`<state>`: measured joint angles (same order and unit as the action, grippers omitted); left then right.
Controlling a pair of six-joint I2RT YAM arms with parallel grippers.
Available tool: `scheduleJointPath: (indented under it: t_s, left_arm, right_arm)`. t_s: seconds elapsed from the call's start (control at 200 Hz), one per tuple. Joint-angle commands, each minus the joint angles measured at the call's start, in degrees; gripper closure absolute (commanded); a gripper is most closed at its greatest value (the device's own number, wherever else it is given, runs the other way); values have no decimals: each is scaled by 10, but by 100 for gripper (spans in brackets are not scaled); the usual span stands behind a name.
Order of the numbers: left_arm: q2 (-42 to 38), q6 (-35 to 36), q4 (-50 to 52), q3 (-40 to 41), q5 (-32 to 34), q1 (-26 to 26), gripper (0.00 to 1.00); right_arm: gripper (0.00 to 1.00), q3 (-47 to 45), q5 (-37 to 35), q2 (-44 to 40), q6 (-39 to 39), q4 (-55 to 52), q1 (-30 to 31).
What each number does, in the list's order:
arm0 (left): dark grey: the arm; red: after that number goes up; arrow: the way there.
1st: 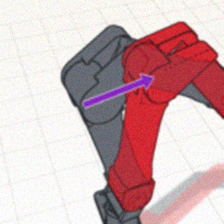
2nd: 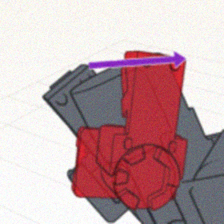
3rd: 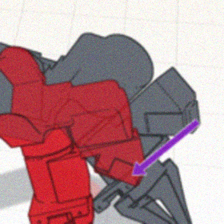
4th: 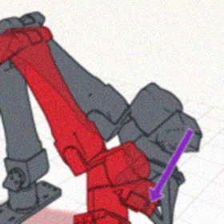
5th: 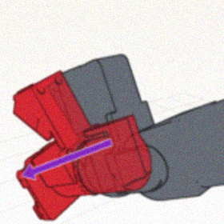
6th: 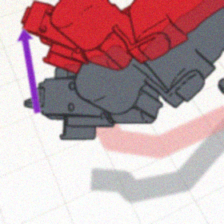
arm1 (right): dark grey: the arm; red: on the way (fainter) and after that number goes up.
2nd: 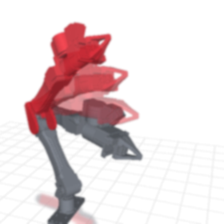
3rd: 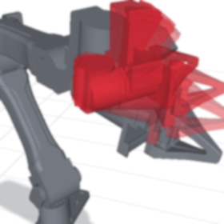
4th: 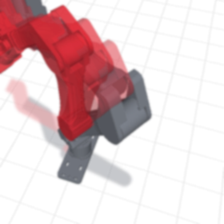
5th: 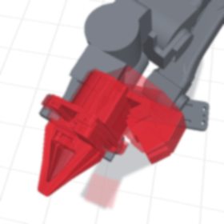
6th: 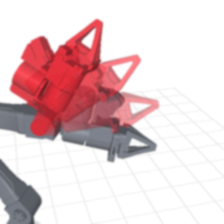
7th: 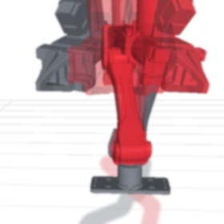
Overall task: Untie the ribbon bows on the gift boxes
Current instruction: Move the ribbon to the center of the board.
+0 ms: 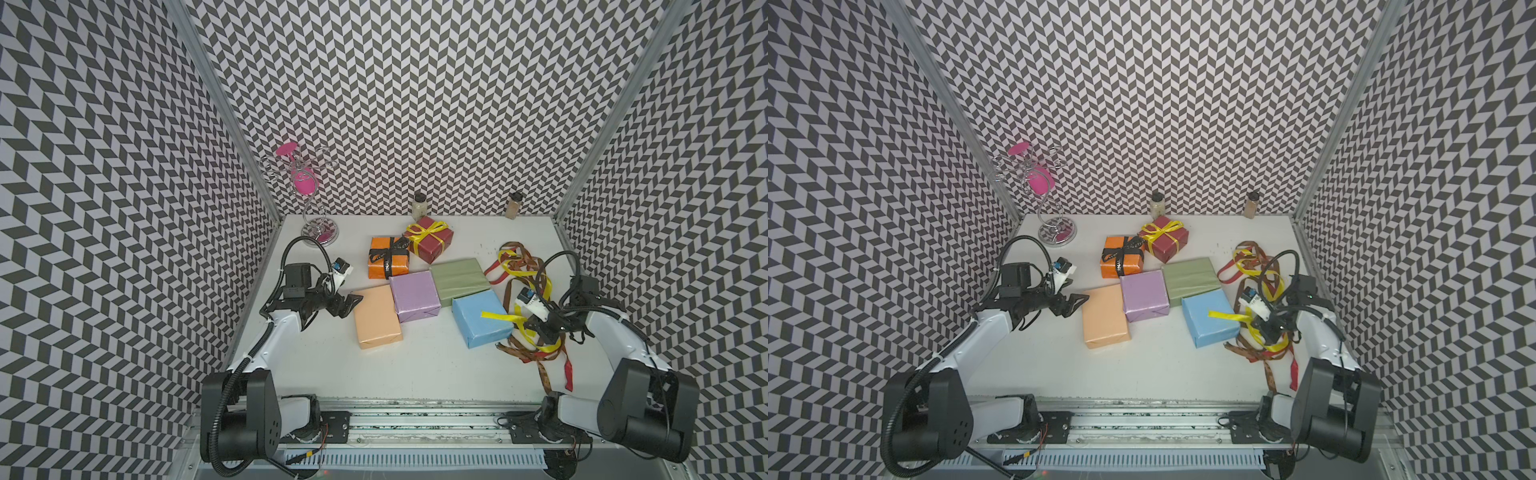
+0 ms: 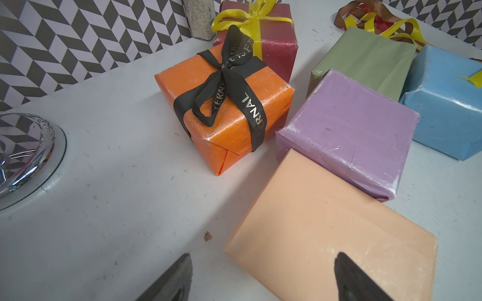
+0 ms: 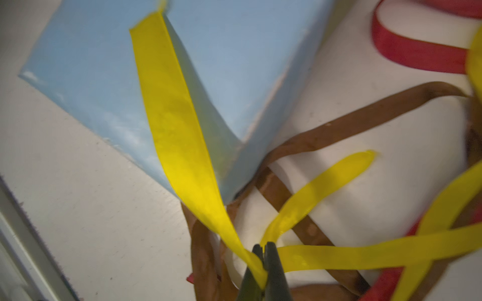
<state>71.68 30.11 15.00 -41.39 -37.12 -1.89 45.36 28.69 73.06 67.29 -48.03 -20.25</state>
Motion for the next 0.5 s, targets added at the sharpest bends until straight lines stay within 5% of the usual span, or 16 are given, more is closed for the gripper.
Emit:
scheduleJointPath:
  t_s: [0.0,0.14,0.32,0.496]
  left_arm:
    - [1,5,-7,-23,-3,2,15]
    - [5,7,-9,-27,-3,2,15]
    - [27,-1,-12,-43,-23,4,14]
    - [62,-13,-13,-78,-27,16,15]
  right_arm:
    - [100,31,-10,-3,-4,11,-57]
    - [96,61,-3,40,3,10,-127]
    - [42,61,23,55,40,-24,-134]
    - [15,96,121,-24,21,-29,-112]
